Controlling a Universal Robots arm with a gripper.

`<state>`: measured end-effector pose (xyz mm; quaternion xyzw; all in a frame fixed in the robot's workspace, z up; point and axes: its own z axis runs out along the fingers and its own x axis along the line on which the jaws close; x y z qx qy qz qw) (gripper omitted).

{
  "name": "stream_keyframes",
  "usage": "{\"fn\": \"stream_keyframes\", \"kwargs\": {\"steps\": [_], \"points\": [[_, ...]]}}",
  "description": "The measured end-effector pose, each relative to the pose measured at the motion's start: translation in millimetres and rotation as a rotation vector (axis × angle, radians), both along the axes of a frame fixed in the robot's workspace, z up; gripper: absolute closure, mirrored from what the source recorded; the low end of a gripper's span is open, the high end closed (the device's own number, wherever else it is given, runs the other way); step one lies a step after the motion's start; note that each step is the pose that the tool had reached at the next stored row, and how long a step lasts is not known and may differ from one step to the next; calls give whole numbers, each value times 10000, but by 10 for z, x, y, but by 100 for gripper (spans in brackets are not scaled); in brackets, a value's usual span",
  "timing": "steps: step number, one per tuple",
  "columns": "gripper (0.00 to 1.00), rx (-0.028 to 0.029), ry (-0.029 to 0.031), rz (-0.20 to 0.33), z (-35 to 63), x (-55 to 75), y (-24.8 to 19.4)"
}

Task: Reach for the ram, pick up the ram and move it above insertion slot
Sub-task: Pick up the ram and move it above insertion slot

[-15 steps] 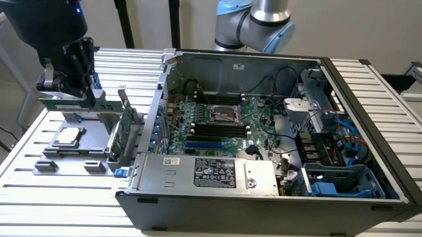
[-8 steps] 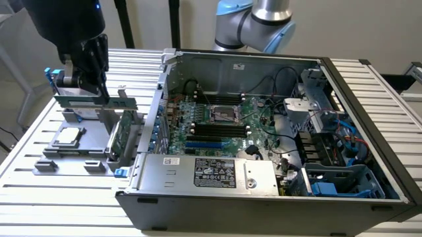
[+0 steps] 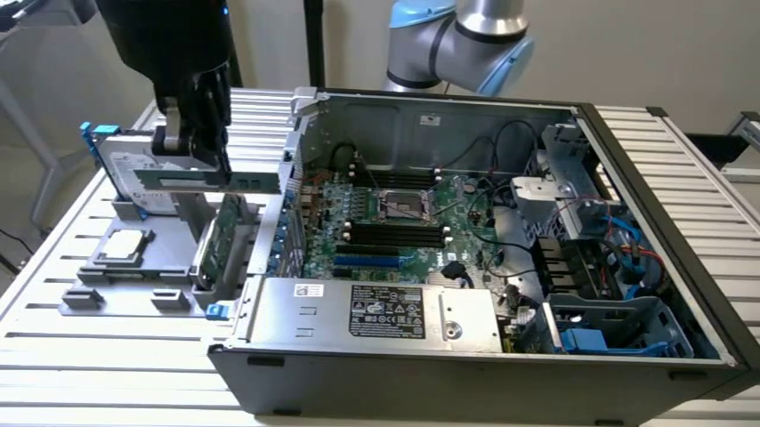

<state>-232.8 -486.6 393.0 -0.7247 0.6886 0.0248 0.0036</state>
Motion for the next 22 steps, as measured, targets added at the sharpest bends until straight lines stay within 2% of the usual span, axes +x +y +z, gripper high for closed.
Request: {"fn": "stream_keyframes", "kwargs": {"steps": [9,13,17,22], "points": [[87,261,0,0,3,382,18],[87,361,0,-1,3,564,27],[87,418,1,0,3,744,42],[87,447,3,0,3,974,71]]}}
